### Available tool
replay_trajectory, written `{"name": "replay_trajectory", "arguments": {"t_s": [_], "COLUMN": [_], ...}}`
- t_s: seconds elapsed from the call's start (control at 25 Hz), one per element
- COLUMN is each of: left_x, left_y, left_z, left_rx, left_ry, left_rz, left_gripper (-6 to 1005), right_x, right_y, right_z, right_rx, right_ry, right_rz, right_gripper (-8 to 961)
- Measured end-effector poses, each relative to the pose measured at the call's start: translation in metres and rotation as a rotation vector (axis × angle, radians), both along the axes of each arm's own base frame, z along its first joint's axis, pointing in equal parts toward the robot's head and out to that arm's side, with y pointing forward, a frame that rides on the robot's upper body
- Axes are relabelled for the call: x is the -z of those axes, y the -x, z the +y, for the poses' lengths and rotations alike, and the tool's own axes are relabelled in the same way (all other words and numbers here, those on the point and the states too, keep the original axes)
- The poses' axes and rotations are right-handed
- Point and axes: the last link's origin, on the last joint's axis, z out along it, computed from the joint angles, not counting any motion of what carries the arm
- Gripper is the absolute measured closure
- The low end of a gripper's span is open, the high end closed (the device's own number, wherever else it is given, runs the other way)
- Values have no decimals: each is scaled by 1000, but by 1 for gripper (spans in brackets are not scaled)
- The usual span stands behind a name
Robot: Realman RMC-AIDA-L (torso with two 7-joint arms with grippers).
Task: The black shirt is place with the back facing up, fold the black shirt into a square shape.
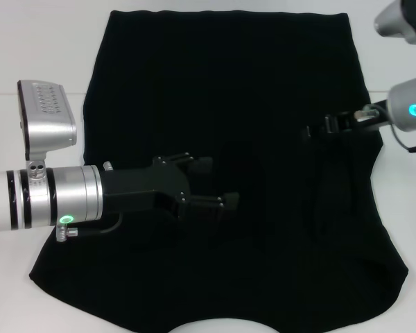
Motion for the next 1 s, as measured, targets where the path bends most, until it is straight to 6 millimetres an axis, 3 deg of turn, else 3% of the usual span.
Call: {"name": "replay_trajectory", "arguments": {"t_s": [0.24, 0.44, 0.76, 1.0], "left_x": [0, -2, -4, -5], "left_y": [2, 4, 5, 9], "left_z": [-1, -1, -1, -3], "left_rx": [-7, -14, -11, -19], "left_ry": [0, -10, -12, -16], "left_rz": [-1, -4, -2, 1], "left_gripper": [50, 50, 51, 51], "right_x": [-24, -31, -14, 5], "right_y": [-23, -42, -51, -31], "right_z": [-22, -38, -47, -37], "right_rx": [104, 172, 213, 154], "right_ry": [92, 124, 142, 111], "right_rz": [72, 118, 140, 205], "right_gripper": [424, 212, 212, 214]}}
